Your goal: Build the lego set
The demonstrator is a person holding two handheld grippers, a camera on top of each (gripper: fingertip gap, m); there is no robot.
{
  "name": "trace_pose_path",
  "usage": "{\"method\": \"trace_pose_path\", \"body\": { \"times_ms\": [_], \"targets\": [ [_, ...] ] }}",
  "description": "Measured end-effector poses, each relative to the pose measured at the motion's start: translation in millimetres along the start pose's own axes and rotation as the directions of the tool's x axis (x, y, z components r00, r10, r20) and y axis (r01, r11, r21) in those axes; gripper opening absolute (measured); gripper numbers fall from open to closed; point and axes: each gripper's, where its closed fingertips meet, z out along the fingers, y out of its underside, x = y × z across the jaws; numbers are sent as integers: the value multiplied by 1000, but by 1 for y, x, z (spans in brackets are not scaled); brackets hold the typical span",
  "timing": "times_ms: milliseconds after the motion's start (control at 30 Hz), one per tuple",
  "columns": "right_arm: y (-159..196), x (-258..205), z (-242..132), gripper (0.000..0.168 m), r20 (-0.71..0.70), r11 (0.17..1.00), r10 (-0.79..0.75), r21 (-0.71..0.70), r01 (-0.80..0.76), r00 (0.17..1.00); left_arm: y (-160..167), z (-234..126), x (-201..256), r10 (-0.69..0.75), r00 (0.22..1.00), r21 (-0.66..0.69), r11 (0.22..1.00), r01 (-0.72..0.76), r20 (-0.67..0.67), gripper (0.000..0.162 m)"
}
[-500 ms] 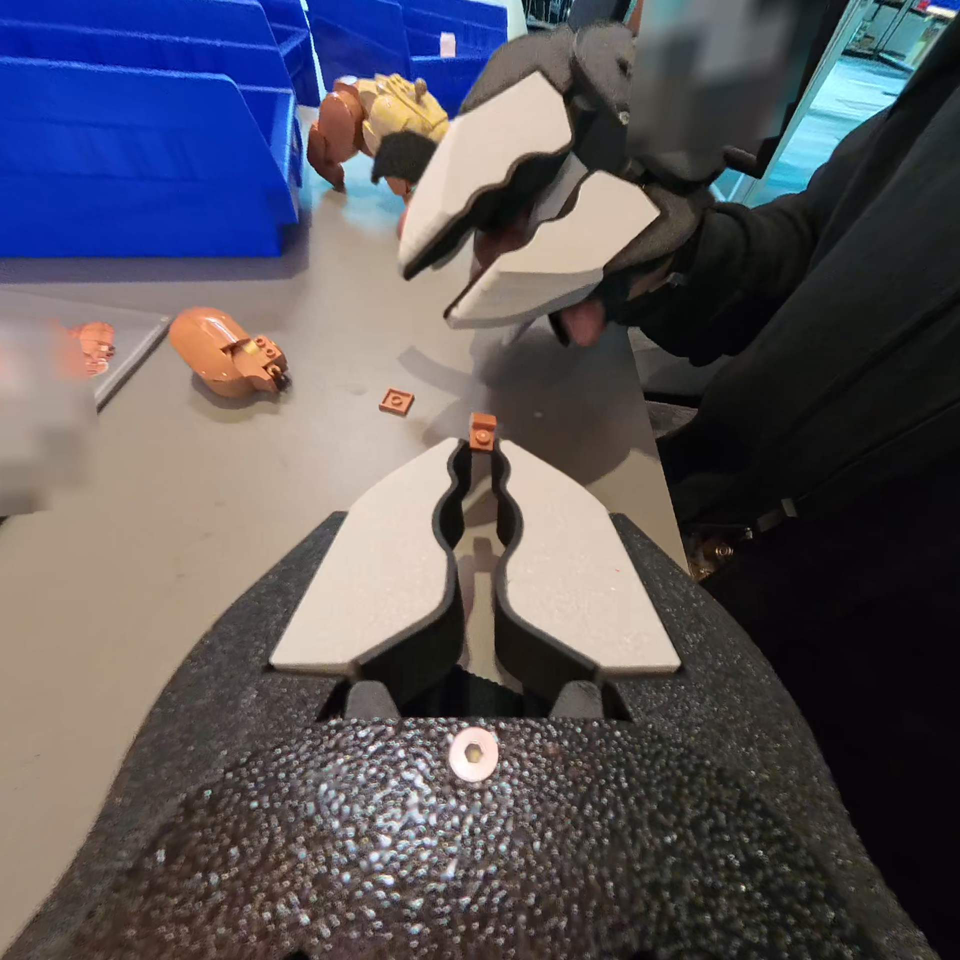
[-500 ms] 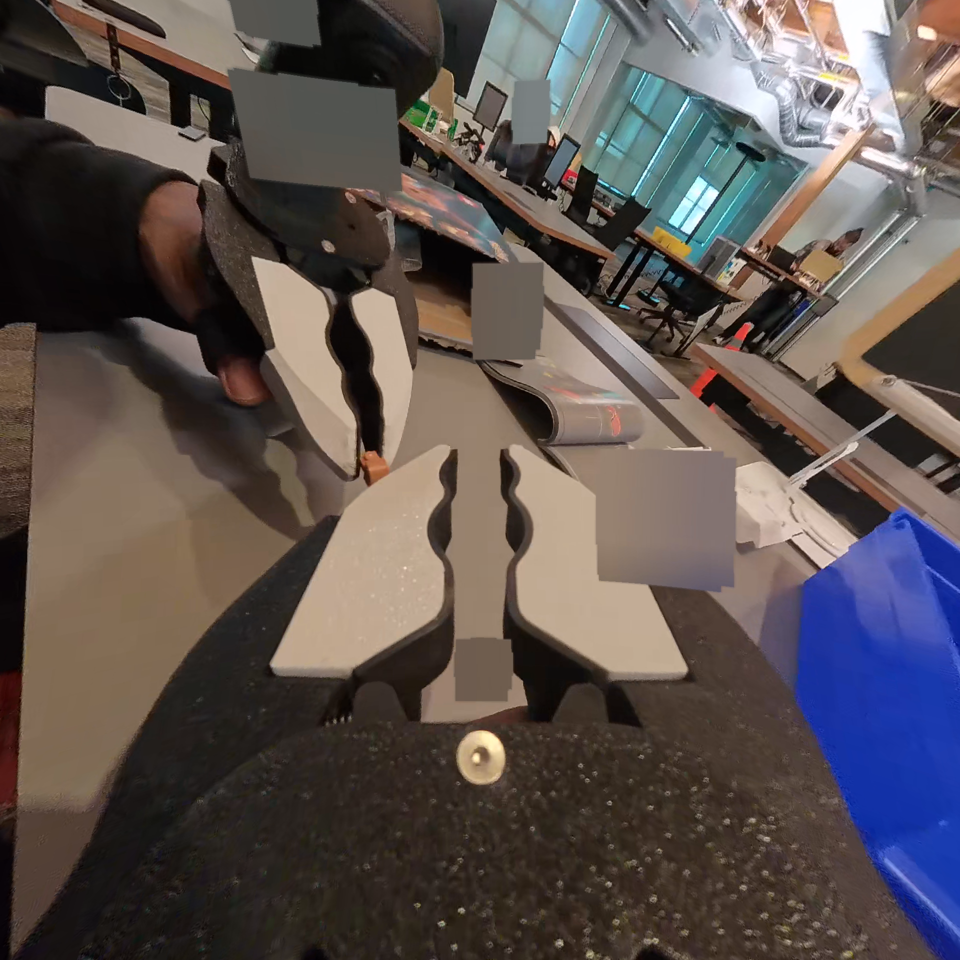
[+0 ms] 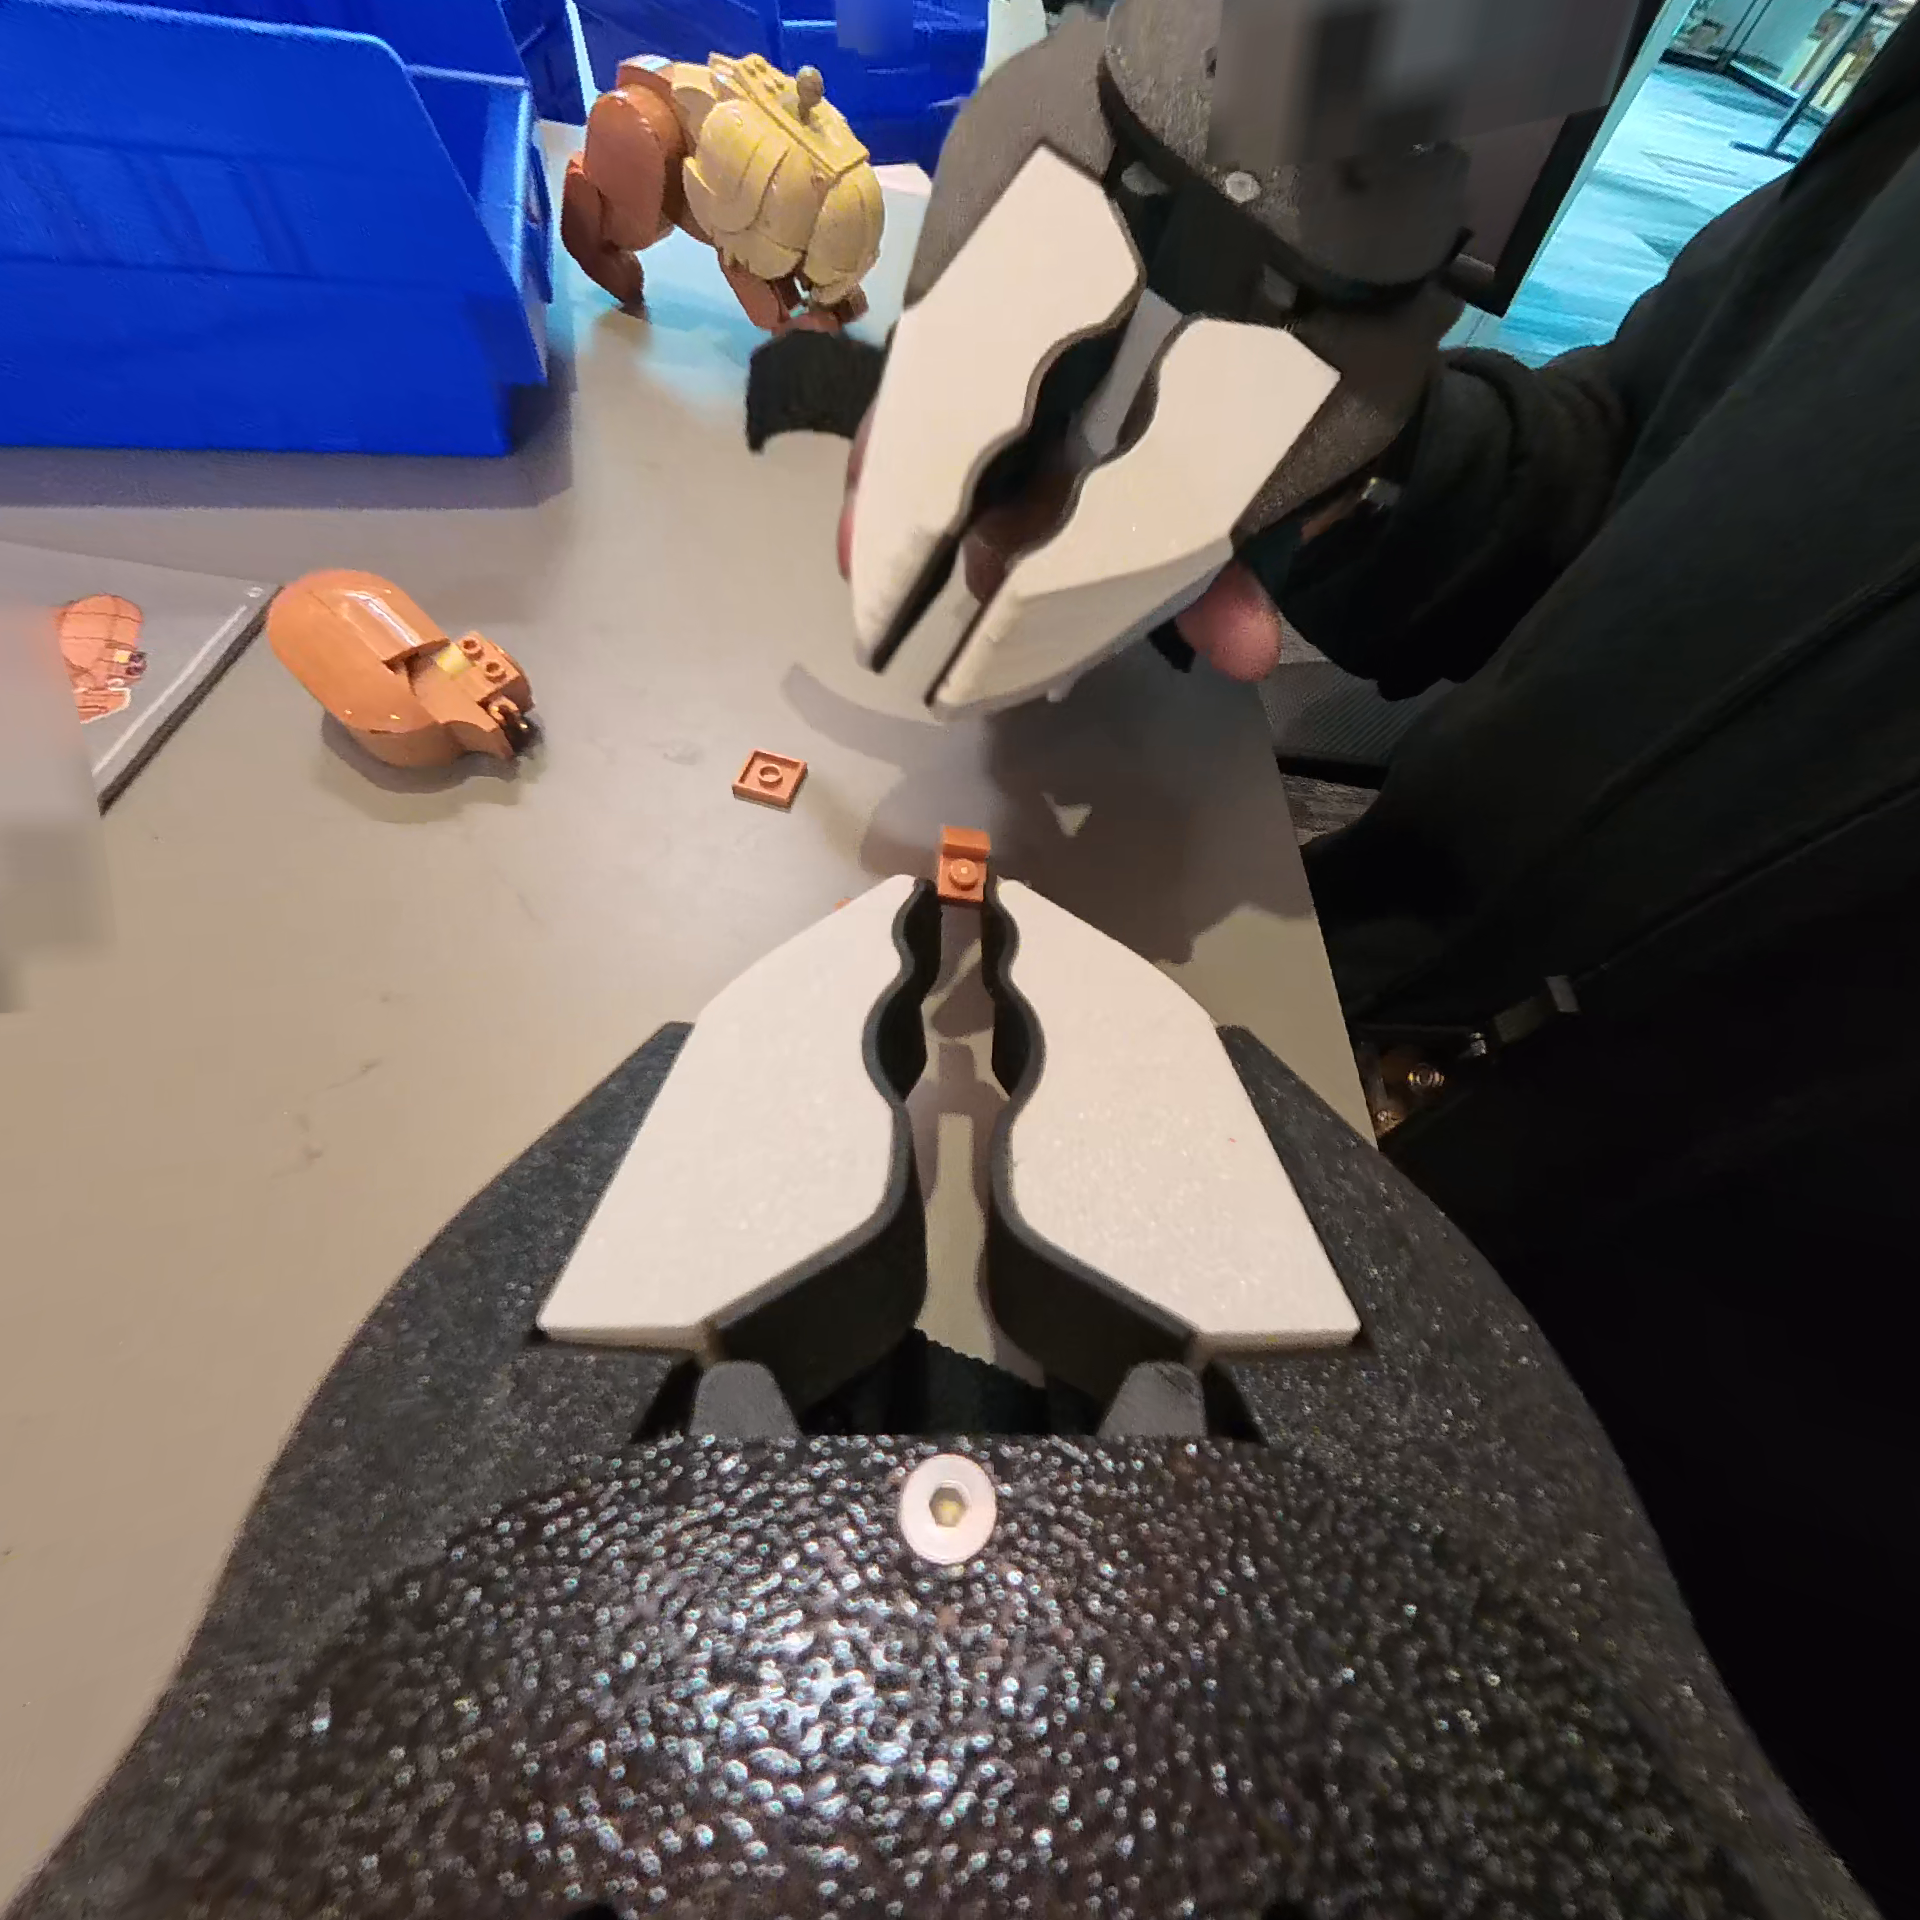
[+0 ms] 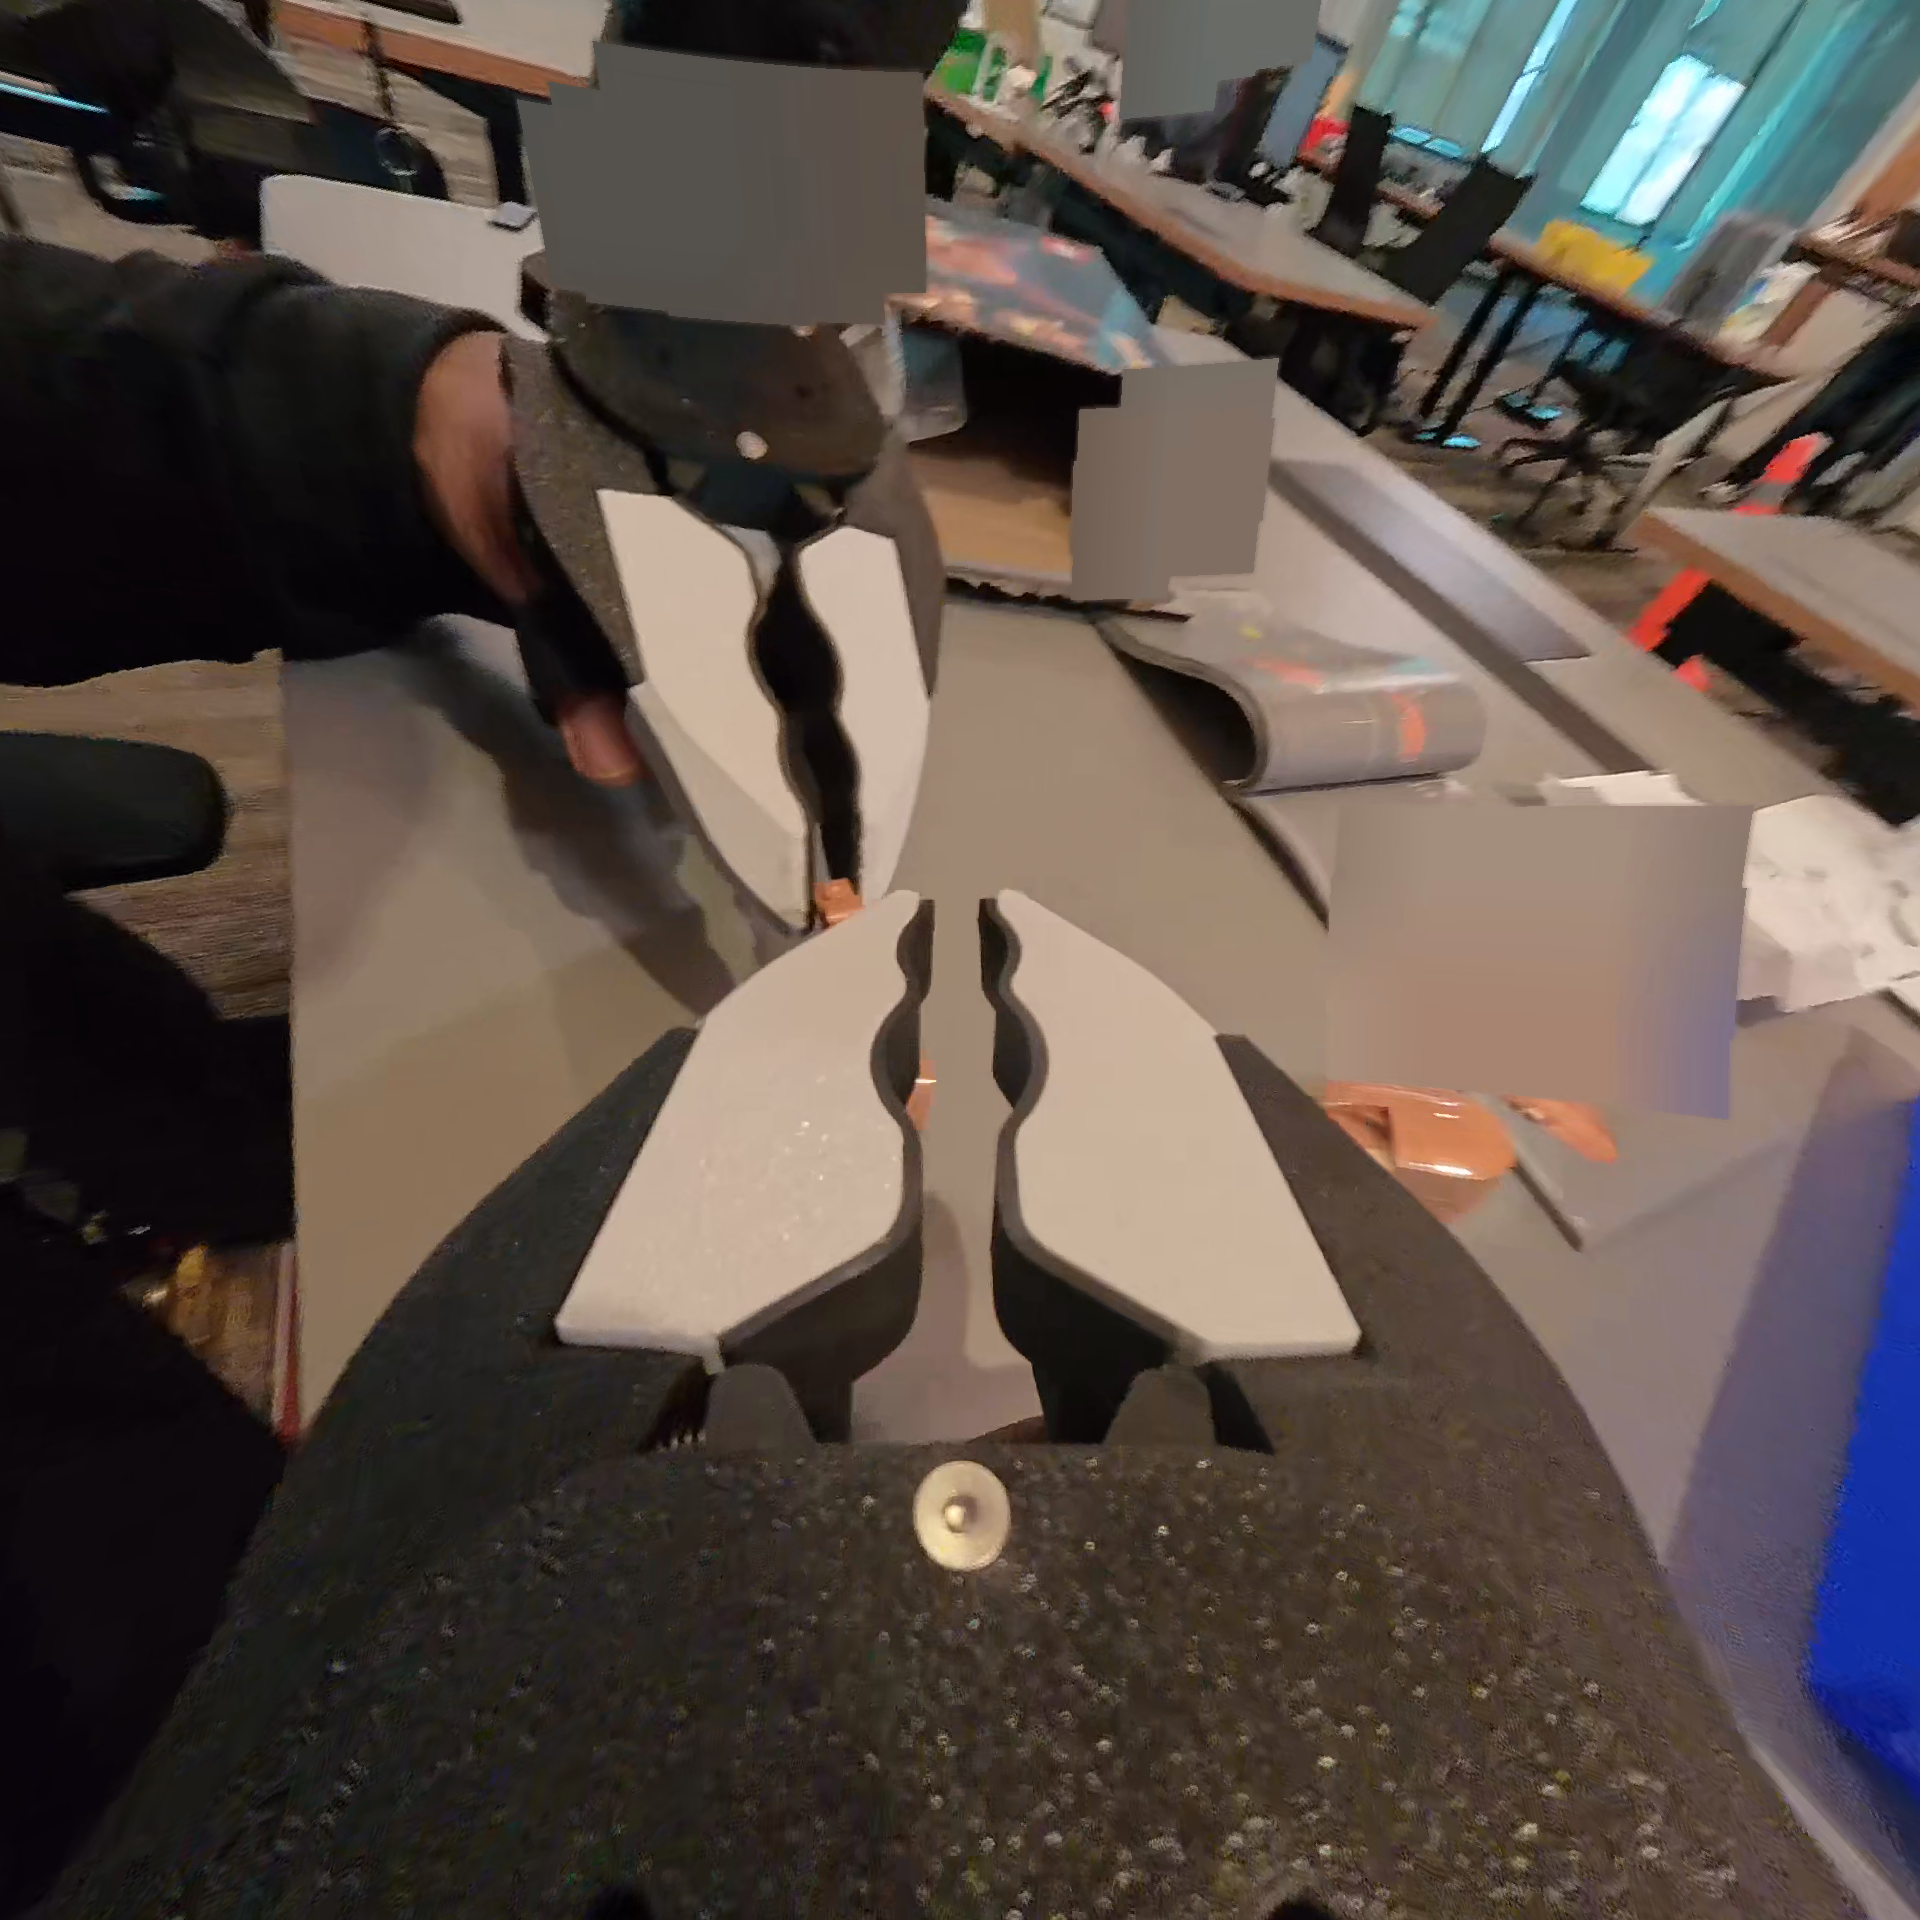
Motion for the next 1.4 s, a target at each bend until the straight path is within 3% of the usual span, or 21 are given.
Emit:
{"method": "trace_pose_path", "body": {
  "times_ms": [233,600,667,767,867,1100,1200,1400],
  "targets": [
    [11,-24,5,10,170,998,36,-60,-26,985,0,0,3,32,998,2,999,-32,-47,8],
    [12,-32,3,8,213,997,65,-65,-53,975,-3,4,11,94,991,14,996,-93,-95,8],
    [14,-29,0,8,205,996,75,-69,-62,976,-3,5,4,89,994,8,996,-88,-60,17],
    [18,-22,-6,8,182,994,86,-81,-73,980,17,4,-25,119,990,-138,985,-107,77,33],
    [24,-18,-11,8,167,992,96,-98,-80,981,45,8,-38,205,976,-346,923,-169,69,36],
    [29,-16,-15,8,150,991,109,-97,-95,983,41,26,-29,204,975,-354,909,-222,-90,29],
    [33,-14,-17,8,150,989,115,-108,-99,982,40,29,-24,201,973,-354,906,-230,-117,17],
    [45,-17,-13,8,171,981,121,-172,-91,978,37,39,-18,167,980,-359,913,-194,-106,17]
  ]
}}
